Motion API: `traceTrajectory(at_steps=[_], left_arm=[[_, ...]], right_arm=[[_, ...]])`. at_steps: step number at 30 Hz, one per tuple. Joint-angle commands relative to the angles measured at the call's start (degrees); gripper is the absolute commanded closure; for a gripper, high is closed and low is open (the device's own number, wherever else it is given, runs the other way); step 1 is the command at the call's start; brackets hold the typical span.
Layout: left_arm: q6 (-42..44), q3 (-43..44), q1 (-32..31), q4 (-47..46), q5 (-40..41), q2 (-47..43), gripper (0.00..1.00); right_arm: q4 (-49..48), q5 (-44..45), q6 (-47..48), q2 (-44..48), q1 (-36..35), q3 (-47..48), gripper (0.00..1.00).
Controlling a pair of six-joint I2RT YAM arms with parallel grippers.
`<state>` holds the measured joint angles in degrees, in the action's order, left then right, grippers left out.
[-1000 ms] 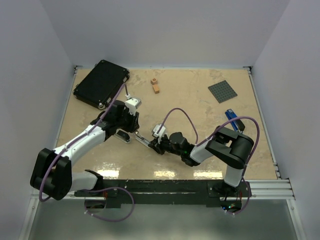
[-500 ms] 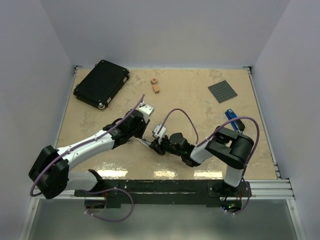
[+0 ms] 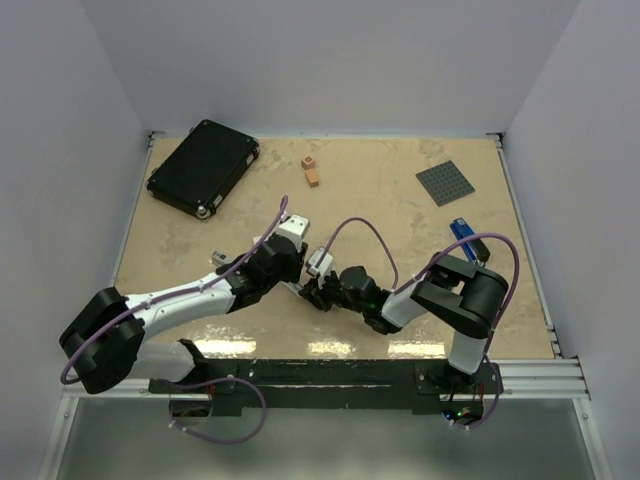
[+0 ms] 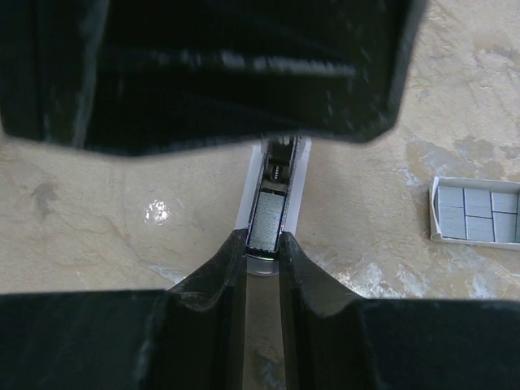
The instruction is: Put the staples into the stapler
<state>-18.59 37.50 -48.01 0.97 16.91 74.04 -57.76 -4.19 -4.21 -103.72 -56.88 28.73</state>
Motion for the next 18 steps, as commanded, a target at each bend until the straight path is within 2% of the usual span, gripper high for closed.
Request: traceTrajectory(at_steps=[1, 9, 14, 17, 18], left_arm=[[-20.1, -0.9, -8.1, -13.0, -26.6, 1.4, 0.58], [-20.3, -1.3, -9.6, -12.5, -24.6, 0.5, 0.49], [-19.4, -0.8, -9.3, -9.9, -18.8, -4.1, 0.4], [-17.7, -0.1, -7.7, -6.2, -14.2, -8.3, 0.34], [-17.4, -0.1, -5.7, -4.6, -13.4, -9.5, 0.33]], right_arm=[[-4.3, 1.6, 0.6, 1.1, -0.2, 1.5, 0.95], [-4.3, 1.6, 0.6, 1.1, -0.2, 1.5, 0.94], [-3.9, 2.2, 0.9, 1.3, -0.2, 1.2, 0.92], [-3.4, 2.2, 0.9, 1.5, -0.2, 1.2, 0.86], [-2.7, 2.1, 1.0, 1.7, -0.2, 1.3, 0.8]])
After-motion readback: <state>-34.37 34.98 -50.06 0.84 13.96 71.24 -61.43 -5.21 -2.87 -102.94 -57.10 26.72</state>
